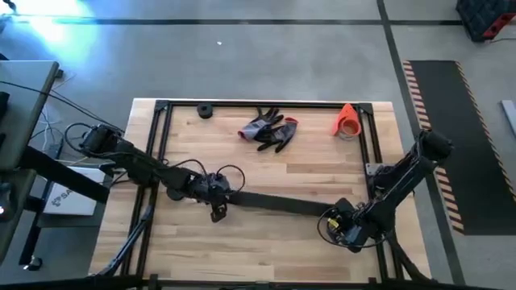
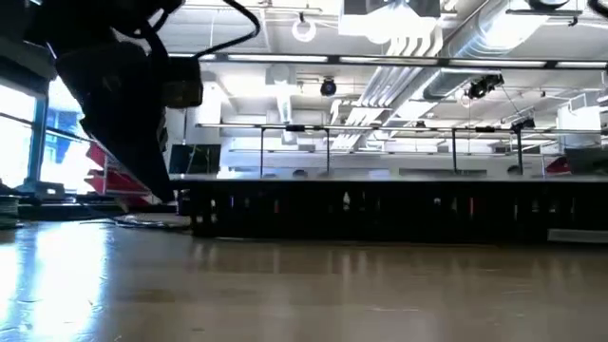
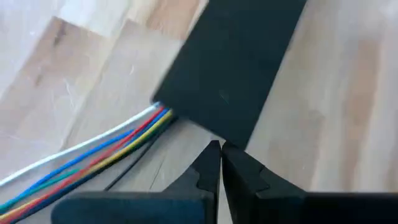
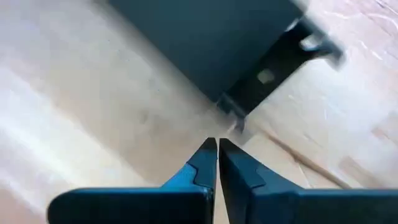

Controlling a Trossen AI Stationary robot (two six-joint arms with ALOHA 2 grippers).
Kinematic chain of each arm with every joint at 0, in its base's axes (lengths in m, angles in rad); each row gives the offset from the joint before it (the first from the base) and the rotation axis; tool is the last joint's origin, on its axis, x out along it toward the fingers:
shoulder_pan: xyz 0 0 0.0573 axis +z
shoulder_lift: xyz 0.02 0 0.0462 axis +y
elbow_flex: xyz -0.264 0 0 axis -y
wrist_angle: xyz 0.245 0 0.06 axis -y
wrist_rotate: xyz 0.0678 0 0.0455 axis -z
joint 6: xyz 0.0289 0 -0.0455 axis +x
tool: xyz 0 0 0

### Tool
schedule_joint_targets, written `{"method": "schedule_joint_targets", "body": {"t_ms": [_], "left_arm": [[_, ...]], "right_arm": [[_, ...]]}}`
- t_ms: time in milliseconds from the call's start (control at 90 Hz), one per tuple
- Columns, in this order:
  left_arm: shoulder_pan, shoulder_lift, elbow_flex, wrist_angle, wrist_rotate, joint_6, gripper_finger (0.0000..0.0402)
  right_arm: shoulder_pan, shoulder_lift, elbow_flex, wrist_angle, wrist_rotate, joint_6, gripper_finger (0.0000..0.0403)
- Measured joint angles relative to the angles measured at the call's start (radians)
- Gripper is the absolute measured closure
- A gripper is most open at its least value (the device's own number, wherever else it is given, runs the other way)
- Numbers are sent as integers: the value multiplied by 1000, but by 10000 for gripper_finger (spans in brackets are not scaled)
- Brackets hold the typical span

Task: Ziptie cables
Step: Close the black cable duct

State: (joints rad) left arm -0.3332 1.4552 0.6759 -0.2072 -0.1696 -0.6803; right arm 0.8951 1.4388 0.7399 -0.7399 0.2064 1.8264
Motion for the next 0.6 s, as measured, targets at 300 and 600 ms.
{"method": "schedule_joint_targets", "body": {"t_ms": [300,600], "left_arm": [[31,-14,-1,-33,4,22,379],[46,-11,-2,-31,-11,28,379]], "right_arm": [[8,-33,0,-38,-9,-1,403],[16,-25,-1,-76,33,-4,403]]}}
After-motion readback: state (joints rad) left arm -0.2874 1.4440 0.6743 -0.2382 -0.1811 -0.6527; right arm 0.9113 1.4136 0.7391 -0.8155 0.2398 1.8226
